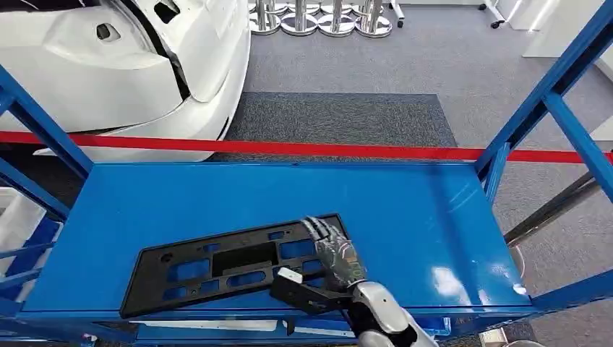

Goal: Take the parts from the cabinet and place them on the table.

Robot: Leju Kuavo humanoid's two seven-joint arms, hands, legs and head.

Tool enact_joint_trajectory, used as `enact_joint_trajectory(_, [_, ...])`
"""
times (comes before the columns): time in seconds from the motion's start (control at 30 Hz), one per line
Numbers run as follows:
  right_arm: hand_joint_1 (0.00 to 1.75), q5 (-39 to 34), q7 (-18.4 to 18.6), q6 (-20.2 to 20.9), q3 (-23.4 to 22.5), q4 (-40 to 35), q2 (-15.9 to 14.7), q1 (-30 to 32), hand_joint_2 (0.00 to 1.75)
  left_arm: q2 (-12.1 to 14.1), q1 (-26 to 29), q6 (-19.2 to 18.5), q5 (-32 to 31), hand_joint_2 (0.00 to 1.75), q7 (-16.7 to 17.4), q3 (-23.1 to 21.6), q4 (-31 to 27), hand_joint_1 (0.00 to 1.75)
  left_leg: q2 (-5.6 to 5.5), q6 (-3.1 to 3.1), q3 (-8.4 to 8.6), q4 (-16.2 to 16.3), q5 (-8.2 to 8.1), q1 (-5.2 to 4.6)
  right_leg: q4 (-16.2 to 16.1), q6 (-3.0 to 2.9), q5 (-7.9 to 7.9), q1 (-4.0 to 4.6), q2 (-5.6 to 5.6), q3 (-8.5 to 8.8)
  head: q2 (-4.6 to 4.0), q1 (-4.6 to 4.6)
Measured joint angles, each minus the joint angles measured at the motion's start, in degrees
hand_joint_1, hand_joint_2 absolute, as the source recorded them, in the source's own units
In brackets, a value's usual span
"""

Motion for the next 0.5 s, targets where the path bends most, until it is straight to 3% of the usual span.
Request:
enact_joint_trajectory(0.03, [0.0,-0.3,-0.3,-0.3,0.2,0.6,0.4,-0.8,1.75,-0.1,0.0,0.0,0.0,0.0,0.0,0.0,0.0,0.0,-0.11,-0.15,0.07,0.0,-0.01,-0.04,-5.6,-0.51,1.94,0.07,0.01,2.84,0.0,0.0])
enact_joint_trajectory(0.07, [0.0,-0.5,-0.7,-0.6,0.7,1.6,1.2,-1.7,1.75,-0.3,-0.1,0.0,-0.1,0.0,0.2,-0.1,0.0,0.0,-0.13,-0.58,-0.12,0.1,-0.03,-0.47,-7.3,-0.8,1.14,0.33,-0.02,3.53,0.0,-0.06])
enact_joint_trajectory(0.17, [0.0,-1.4,-1.4,-0.7,2.3,4.4,3.9,-3.8,1.75,-0.4,-0.2,0.0,-0.1,0.0,0.4,-0.5,0.0,0.0,-0.08,-1.57,-0.25,-0.1,0.13,-0.15,-7.2,-1.49,1.43,0.48,0.19,3.03,0.0,-0.11])
enact_joint_trajectory(0.23, [0.0,-2.1,-2.2,-0.7,3.6,7.5,5.9,-4.7,1.75,-0.3,-0.5,-0.2,-0.1,0.0,0.4,-0.9,0.0,0.0,-0.03,-2.23,-0.3,0.7,-0.57,-0.09,-8.0,-2.16,1.99,-0.03,0.06,3.6,0.0,-0.11])
enact_joint_trajectory(0.3, [0.0,-2.3,-2.8,-0.6,4.7,9.7,7.7,-5.8,1.75,-0.2,-0.7,-0.4,-0.1,0.0,0.5,-1.3,0.0,0.0,0.01,-2.67,-3.32,7.2,-4.47,-0.04,-8.2,-2.52,2.04,-0.03,0.01,3.71,0.0,-0.22])
enact_joint_trajectory(0.37, [0.0,-2.4,-3.2,-0.7,5.3,11.1,8.5,-6.3,1.75,-0.2,-0.7,-0.5,-0.2,0.0,0.7,-1.4,0.0,0.0,0.01,-3.01,-8.49,17.5,-8.68,0.02,-8.1,-2.59,1.99,0.01,-0.19,3.69,0.0,-0.17])
enact_joint_trajectory(0.4, [0.0,-2.6,-3.5,-0.7,5.5,12.1,8.9,-6.3,1.75,-0.2,-0.6,-0.5,-0.2,0.0,0.7,-1.4,0.0,0.0,0.02,-3.13,-10.14,20.4,-9.21,0.08,-8.1,-2.61,1.96,0.02,-0.24,3.67,0.0,-0.2])
enact_joint_trajectory(0.43, [0.0,-2.7,-3.7,-0.8,5.8,13.0,9.4,-6.5,1.75,-0.2,-0.5,-0.5,-0.2,0.0,0.7,-1.5,0.0,0.0,0.05,-3.24,-10.06,19.9,-8.03,0.19,-8.1,-2.6,1.95,0.02,-0.19,3.7,0.0,-0.15])
enact_joint_trajectory(0.47, [0.0,-3.0,-4.0,-1.0,6.2,14.3,10.3,-6.9,1.75,-0.2,-0.4,-0.5,-0.2,0.0,0.7,-1.7,0.0,0.0,0.1,-3.24,-8.6,16.5,-5.54,0.3,-8.0,-2.59,1.92,0.02,-0.12,3.71,0.0,-0.17])
enact_joint_trajectory(0.5, [0.0,-3.2,-4.4,-1.2,6.7,16.0,11.1,-7.6,1.75,-0.1,-0.5,-0.5,-0.3,0.0,0.9,-1.8,0.0,0.0,0.2,-3.24,-6.09,11.3,-2.65,0.4,-7.9,-2.48,1.83,0.0,0.11,3.74,0.0,-0.17])
